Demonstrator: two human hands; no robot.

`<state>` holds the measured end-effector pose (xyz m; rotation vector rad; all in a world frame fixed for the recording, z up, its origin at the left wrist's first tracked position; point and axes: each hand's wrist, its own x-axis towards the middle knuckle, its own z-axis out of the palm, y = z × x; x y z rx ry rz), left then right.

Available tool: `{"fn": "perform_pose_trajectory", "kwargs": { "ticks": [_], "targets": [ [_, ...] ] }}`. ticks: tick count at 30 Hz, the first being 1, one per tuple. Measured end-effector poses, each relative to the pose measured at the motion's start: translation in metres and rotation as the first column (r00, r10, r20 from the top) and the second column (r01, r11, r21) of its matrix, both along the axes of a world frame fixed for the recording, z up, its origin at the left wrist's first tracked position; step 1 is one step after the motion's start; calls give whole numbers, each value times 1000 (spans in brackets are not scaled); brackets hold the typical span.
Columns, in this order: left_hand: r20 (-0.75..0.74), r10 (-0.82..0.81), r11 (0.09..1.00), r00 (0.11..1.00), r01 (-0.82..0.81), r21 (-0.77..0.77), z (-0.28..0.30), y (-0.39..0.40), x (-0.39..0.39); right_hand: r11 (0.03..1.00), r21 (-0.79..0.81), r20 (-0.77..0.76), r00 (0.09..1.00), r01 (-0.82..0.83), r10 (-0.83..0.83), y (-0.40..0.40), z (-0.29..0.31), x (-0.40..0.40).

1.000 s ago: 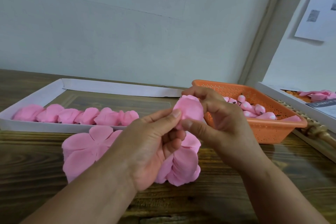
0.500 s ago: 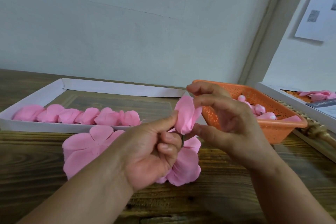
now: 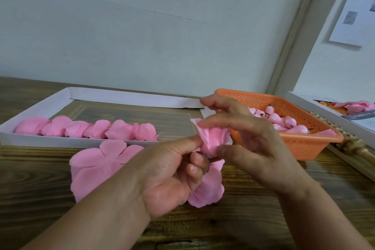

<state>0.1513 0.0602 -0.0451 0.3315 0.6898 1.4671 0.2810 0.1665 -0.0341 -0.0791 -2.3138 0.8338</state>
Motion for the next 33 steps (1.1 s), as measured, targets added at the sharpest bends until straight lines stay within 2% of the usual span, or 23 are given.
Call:
{"fn": "perform_pose_trajectory", "kwargs": {
  "ticks": [5,10,15,19,23,28,33],
  "targets": [
    [4,-10,1000,1000,10,-3,1,0,-1,999,-47,-81,997,6,-10,1,2,2],
    [-23,-51,998,998,51,-26,2,-1,-2,998,-60,-50,998,-30,27,3,4,7],
    [-156,-41,997,987,30,-68,1,-1,1,988,154,105,994,-26,10,-2,6,7],
    [-188,-33,997,982,19,-79,0,0,1,978,194,80,992,75,-92,-3,7,8],
    [-155,-35,996,987,21,-91,-1,1,0,984,164,91,992,76,-91,1,9,10],
    [-68,-89,991,994,82,-103,1,0,-4,999,47,133,991,-26,20,4,9,14],
    [-23,-123,988,992,120,-98,1,0,-4,999,34,76,997,25,-27,8,10,16]
  ]
}}
